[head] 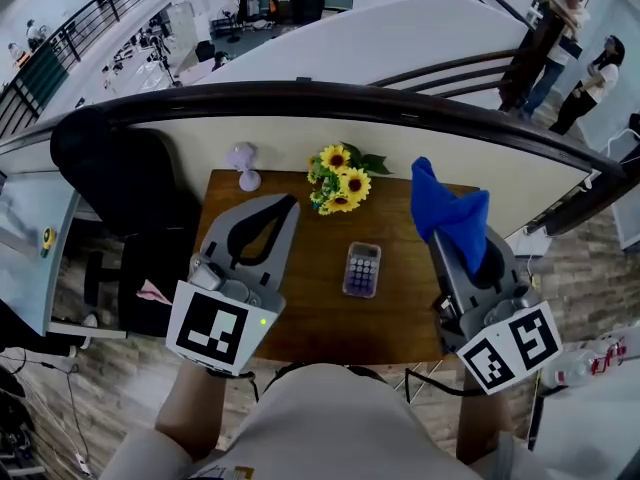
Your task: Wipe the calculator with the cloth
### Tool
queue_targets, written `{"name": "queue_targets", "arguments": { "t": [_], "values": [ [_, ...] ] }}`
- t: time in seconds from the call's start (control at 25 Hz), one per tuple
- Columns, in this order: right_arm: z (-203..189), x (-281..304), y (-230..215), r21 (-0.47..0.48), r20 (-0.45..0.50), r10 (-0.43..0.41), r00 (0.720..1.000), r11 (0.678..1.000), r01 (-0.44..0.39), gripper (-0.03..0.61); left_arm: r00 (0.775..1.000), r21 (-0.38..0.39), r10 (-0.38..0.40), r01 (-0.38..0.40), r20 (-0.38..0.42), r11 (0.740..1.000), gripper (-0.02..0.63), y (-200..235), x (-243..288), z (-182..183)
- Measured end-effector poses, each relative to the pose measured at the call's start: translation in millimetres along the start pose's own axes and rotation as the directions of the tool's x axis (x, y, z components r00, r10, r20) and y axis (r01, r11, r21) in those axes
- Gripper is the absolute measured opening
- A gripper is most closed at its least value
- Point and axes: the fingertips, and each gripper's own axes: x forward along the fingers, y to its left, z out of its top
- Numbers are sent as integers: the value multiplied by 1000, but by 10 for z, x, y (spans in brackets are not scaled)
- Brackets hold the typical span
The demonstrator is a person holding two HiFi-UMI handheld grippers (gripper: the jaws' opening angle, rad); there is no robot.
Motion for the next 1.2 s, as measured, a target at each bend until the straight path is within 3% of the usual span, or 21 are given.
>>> {"name": "queue_targets", "arguments": {
  "t": [0.4, 0.92, 1.2],
  "values": [
    [-154, -252, 252, -80, -43, 11, 999, 997, -14, 123, 1000, 70, -11, 12, -17, 997, 3, -250, -247, 41],
    [-762, -389, 194, -76, -203, -1, 979, 997, -15, 118, 986, -16, -52, 50, -160, 999, 3, -503, -236, -632],
    [-789, -356, 140, -59, -205, -3, 979, 998, -10, 118, 987, -23, -55, 52, -149, 998, 3, -474, -179, -581]
  ]
}}
